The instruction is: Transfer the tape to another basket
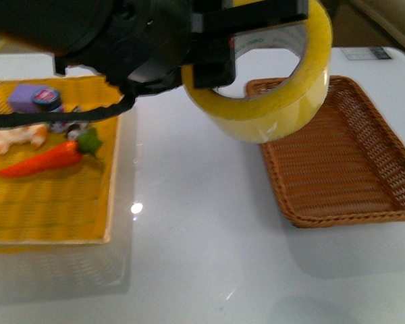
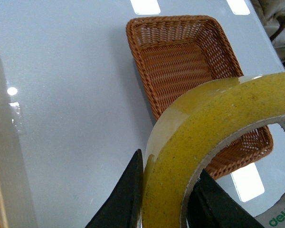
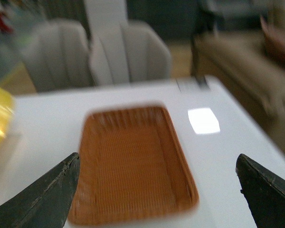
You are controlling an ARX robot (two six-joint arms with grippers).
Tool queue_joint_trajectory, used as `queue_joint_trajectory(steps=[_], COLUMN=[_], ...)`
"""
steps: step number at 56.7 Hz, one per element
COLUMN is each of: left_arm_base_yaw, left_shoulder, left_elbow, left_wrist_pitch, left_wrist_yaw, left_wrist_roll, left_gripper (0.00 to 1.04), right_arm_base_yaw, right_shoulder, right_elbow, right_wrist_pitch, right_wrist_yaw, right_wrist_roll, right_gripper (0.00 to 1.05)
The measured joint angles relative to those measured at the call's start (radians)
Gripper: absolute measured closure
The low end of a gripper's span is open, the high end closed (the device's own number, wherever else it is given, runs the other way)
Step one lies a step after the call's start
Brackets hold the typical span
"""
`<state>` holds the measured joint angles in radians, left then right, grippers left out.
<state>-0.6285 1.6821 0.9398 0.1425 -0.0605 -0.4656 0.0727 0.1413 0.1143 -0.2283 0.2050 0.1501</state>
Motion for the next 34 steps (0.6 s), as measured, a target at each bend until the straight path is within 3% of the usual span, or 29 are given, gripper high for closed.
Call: queue_joint_trajectory(steps=[4, 10, 15, 23, 34], left_arm_base_yaw=[-0.003, -0.006, -0.006, -0.006, -0.006], left_shoulder=[-0.003, -0.003, -0.003, -0.003, -0.003], left_elbow=[0.0, 0.0, 0.001, 0.002, 0.002], left_wrist_pitch=[-0.006, -0.013, -0.014, -0.025, -0.027], left_wrist_yaw=[-0.003, -0.005, -0.007, -0.006, -0.002], left_wrist_roll=[-0.004, -0.004, -0.004, -0.004, -0.004], left_gripper=[0.89, 0.89, 0.89, 0.89, 0.89], right_arm_base_yaw=[0.049, 0.077, 0.087, 0.096, 0.113], right_shoulder=[0.164, 0.344, 0.489, 0.855, 1.124], right_elbow=[0.061, 0.1, 0.14, 0.197, 0.219], right_wrist_pitch=[-0.099, 0.006, 0.177, 0.613, 0.951], right_wrist_yaw=[0.072, 0.021, -0.068, -0.329, -0.455], right_wrist_roll=[0.129, 0.256, 0.319, 0.466, 0.588], right_gripper=[0.09, 0.09, 0.09, 0.09, 0.09])
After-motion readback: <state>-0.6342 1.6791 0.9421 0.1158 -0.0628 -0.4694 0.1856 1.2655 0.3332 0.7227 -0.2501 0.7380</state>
